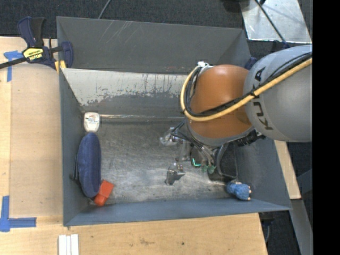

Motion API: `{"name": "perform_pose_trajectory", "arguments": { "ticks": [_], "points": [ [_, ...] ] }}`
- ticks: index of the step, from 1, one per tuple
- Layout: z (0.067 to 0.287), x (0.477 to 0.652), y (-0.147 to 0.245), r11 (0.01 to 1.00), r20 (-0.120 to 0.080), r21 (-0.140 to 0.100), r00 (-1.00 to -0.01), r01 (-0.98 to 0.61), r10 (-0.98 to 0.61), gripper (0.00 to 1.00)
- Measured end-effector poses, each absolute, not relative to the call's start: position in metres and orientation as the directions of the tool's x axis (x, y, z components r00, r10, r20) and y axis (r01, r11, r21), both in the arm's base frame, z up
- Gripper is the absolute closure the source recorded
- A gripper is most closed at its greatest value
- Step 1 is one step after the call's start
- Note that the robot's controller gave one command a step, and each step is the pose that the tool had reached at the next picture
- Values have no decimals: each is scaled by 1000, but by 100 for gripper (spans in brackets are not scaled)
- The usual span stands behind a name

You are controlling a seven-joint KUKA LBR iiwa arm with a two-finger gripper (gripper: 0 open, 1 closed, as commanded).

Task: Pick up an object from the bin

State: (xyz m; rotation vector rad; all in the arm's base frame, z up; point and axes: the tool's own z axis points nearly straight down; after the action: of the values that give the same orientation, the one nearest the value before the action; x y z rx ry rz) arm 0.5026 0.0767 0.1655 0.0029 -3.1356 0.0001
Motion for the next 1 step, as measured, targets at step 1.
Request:
{"name": "perform_pose_trajectory", "arguments": {
  "ticks": [1],
  "points": [
    [203, 517, 13, 994, -7, -2, -994, 110, 110, 0]
  ]
}}
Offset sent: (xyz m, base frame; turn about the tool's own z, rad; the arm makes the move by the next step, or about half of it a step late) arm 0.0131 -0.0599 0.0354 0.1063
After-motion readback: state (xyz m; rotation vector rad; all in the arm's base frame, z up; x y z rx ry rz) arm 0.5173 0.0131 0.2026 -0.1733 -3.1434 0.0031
